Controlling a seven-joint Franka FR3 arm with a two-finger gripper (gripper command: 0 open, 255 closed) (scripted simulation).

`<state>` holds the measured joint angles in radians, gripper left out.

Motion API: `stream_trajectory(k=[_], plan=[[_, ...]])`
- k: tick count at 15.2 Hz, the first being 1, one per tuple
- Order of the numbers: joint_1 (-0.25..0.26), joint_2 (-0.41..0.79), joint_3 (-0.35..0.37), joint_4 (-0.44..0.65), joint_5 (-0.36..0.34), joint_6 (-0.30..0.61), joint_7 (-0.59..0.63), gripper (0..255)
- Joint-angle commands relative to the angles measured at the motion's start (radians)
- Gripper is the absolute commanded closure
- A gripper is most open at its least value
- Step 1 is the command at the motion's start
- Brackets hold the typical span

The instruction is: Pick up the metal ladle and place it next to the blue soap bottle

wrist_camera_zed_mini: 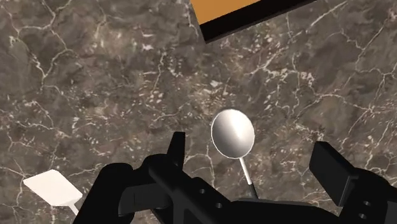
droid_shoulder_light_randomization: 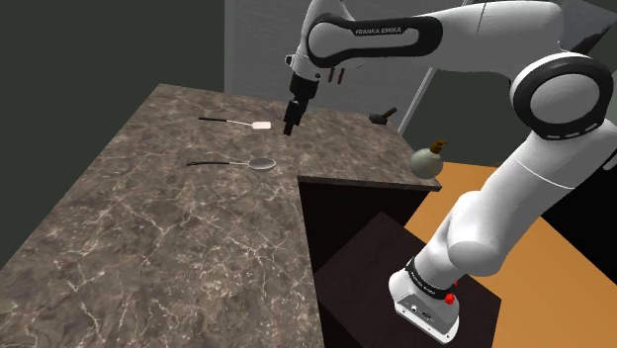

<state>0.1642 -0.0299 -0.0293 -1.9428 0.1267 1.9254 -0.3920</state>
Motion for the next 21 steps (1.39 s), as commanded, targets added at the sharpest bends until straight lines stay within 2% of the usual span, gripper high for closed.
stream_trajectory(k=[1,8,15,21], plan=[[0.011,0.080,0.011,0.065,-0.003,0.002,-0.032,0],[0.051,0.341,0.054,0.295,-0.034,-0.007,-0.124,0],[0.102,0.597,0.091,0.560,-0.084,-0.056,-0.198,0],[0.104,0.611,0.091,0.502,-0.084,0.017,-0.198,0]])
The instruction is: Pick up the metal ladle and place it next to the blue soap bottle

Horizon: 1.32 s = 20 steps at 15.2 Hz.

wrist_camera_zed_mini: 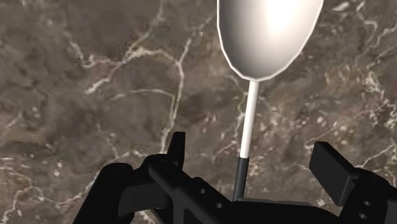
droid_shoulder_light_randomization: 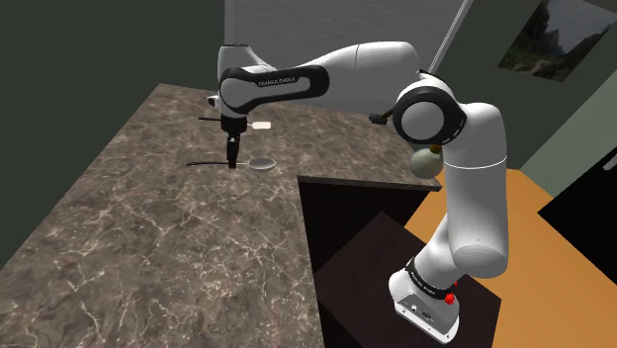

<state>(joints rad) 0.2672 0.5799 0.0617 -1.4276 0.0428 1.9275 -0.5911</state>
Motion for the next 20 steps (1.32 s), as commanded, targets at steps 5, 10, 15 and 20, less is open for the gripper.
stream_trajectory(k=[5,10,15,20], plan=[[0.002,0.007,0.000,-0.026,0.000,0.033,0.001,0],[0.002,0.007,0.000,-0.026,0.000,0.033,0.001,255],[0.002,0.007,0.000,-0.026,0.000,0.033,0.001,255],[0.002,0.002,0.001,-0.020,0.000,0.023,0.001,255]])
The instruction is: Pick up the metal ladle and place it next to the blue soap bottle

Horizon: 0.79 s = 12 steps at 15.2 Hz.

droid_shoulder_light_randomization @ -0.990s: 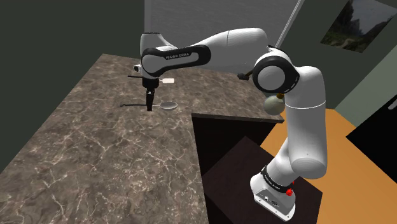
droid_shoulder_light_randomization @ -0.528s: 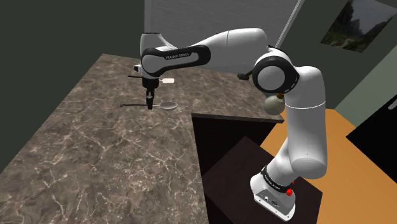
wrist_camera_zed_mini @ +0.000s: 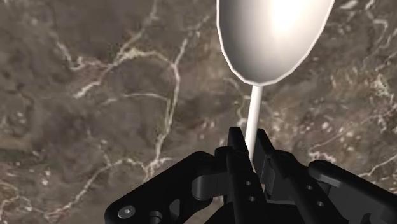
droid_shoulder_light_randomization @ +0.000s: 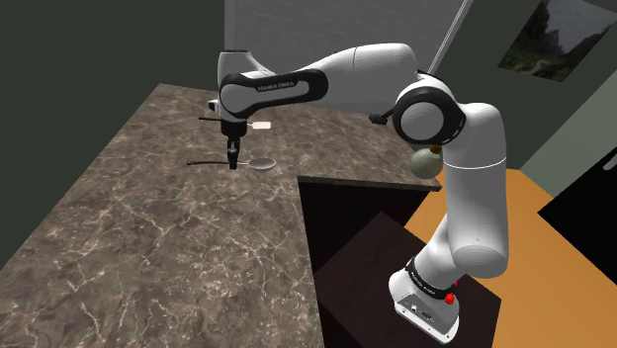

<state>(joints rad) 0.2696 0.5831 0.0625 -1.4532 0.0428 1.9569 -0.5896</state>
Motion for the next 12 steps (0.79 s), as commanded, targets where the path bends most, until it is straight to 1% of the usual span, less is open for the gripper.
stream_trajectory(k=[1,12], plan=[[-0.001,-0.006,0.000,0.011,0.000,-0.017,0.000,255],[-0.001,-0.044,0.001,0.100,0.000,-0.144,0.007,255]])
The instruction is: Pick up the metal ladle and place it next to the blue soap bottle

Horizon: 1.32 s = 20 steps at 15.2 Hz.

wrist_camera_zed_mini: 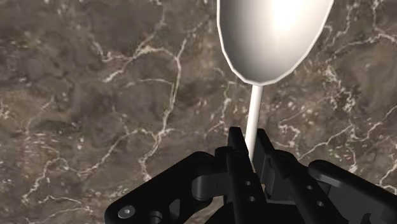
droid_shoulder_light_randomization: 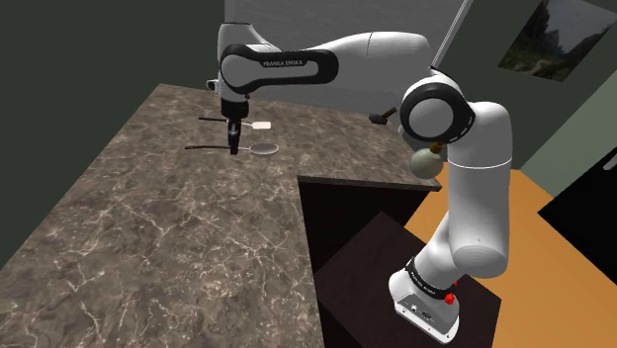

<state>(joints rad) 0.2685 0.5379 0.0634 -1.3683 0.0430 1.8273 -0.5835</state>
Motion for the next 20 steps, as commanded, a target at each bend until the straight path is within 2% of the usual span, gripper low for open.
stream_trajectory(k=[1,11,20], plan=[[0.000,-0.001,0.000,0.026,0.000,-0.027,0.002,255],[0.001,-0.008,0.001,0.149,-0.001,-0.157,0.009,255],[0.003,0.016,0.002,0.309,-0.003,-0.293,0.017,255]])
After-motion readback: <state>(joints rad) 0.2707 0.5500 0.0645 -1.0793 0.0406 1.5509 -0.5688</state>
